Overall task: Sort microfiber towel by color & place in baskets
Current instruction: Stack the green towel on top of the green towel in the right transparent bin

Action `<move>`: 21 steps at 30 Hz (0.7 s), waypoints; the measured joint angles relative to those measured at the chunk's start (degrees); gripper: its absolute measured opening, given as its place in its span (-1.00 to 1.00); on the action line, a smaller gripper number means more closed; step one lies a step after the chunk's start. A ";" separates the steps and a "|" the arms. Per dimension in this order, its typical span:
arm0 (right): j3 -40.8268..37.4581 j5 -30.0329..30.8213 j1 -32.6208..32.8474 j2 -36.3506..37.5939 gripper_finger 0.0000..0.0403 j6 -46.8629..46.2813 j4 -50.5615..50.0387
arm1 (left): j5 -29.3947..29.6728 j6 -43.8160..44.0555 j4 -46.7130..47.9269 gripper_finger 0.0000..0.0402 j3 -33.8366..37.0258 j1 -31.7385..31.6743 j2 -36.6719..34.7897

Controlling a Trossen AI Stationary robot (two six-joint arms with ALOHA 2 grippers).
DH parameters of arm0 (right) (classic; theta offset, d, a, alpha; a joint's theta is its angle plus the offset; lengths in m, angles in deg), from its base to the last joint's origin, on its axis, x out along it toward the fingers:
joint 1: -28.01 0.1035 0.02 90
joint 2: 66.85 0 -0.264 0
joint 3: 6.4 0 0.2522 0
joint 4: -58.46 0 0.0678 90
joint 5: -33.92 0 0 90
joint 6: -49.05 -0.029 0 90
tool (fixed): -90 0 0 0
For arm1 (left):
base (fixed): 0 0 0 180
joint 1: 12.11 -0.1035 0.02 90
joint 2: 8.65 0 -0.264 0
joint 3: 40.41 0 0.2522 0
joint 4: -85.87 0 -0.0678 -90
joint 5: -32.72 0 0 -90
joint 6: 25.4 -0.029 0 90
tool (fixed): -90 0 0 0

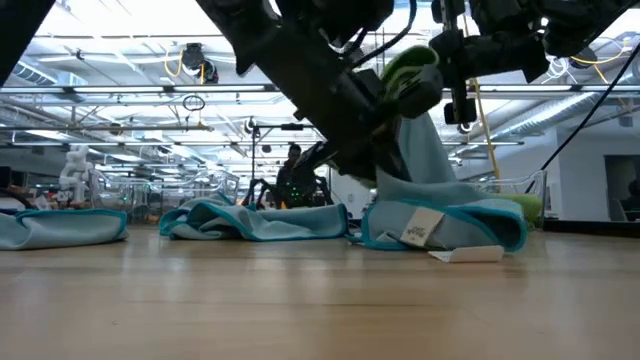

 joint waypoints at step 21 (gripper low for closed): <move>1.16 -9.68 -9.07 2.55 -0.98 -1.81 0.26 | -17.02 11.88 28.09 -0.82 0.01 11.71 -2.55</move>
